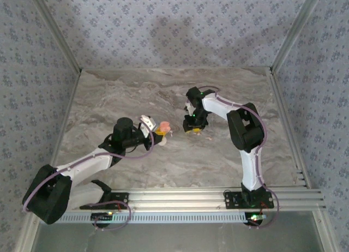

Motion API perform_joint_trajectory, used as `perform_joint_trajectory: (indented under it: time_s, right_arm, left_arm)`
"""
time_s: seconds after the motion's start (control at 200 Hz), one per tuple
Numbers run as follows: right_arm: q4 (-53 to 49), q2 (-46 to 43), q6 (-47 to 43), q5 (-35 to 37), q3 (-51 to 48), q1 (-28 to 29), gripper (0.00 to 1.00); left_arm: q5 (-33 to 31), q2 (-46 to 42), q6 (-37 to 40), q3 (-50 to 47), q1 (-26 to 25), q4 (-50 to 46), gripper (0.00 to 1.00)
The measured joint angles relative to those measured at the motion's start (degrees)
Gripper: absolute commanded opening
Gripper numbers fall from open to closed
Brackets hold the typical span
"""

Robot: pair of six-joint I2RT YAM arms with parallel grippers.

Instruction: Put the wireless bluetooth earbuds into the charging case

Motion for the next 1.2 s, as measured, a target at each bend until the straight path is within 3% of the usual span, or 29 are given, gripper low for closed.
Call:
perform_joint_trajectory:
  time_s: [0.55, 0.755, 0.924, 1.199]
  right_arm:
    - [-7.8, -0.2, -6.6, -2.7, 0.2, 3.5, 0.38]
    - [-8.4, -6.0, -4.2, -2.4, -0.1, 2.8, 0.40]
    - [-8.1, -10.9, -1.1, 1.4, -0.5, -0.3, 0.40]
    - [-9.4, -6.4, -0.3, 7.1, -0.2, -1.2, 0.40]
  left_arm:
    - [0.0, 0.2, 0.0, 0.0, 0.1, 0.0, 0.22]
    - [0.0, 0.2, 0.1, 0.0, 0.1, 0.0, 0.22]
    - [0.2, 0.2, 0.2, 0.0, 0.4, -0.1, 0.22]
    - [0.2, 0.2, 0.2, 0.0, 0.5, -0.3, 0.22]
